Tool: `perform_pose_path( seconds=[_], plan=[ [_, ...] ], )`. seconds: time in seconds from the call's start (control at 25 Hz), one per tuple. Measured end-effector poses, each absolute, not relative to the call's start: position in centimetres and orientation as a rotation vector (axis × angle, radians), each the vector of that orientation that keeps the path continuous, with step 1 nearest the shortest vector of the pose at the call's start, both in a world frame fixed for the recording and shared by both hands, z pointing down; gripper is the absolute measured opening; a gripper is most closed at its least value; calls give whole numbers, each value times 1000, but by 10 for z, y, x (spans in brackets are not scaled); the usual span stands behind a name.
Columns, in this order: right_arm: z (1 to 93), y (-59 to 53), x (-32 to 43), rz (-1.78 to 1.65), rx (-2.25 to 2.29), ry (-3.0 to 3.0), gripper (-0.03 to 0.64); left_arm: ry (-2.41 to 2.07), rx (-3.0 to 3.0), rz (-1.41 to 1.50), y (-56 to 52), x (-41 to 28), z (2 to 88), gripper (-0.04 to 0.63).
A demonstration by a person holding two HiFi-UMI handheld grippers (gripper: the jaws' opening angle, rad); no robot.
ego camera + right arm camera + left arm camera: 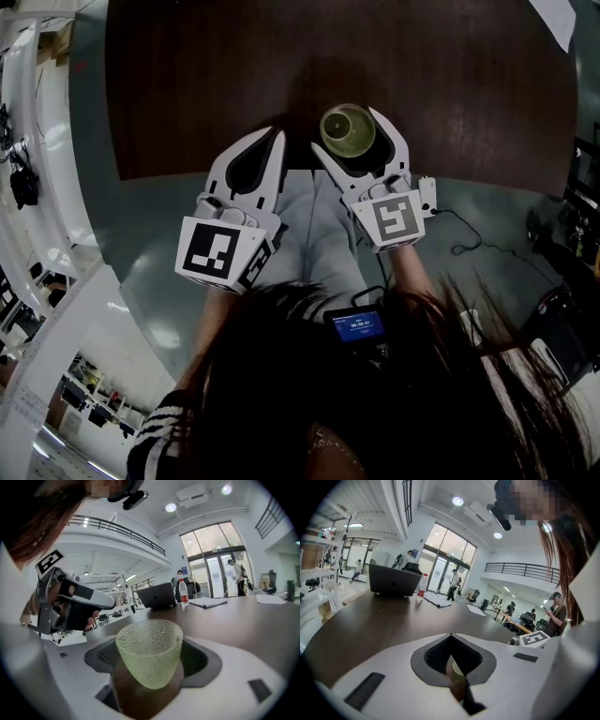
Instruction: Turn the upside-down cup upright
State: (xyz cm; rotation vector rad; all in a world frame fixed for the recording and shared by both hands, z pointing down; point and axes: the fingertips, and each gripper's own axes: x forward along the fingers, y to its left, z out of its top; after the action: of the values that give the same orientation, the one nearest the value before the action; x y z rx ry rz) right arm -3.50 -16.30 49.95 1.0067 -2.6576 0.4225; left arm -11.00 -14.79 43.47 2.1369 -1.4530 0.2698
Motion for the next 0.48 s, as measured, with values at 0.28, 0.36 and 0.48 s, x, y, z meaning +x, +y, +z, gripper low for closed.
perform_pose_path(
  seconds=[0.28, 0.36, 0.48],
  plan=[
    [477, -165, -32, 453, 1021, -2694, 379, -1476, 2159, 221, -151, -112, 419, -12],
    [469, -164, -34, 444, 1021, -2708, 379, -1476, 2171, 214, -150, -111, 414, -12],
    [458, -160, -36, 453, 1009, -2729, 379, -1469, 2187, 204, -146, -111, 408, -12]
  ],
)
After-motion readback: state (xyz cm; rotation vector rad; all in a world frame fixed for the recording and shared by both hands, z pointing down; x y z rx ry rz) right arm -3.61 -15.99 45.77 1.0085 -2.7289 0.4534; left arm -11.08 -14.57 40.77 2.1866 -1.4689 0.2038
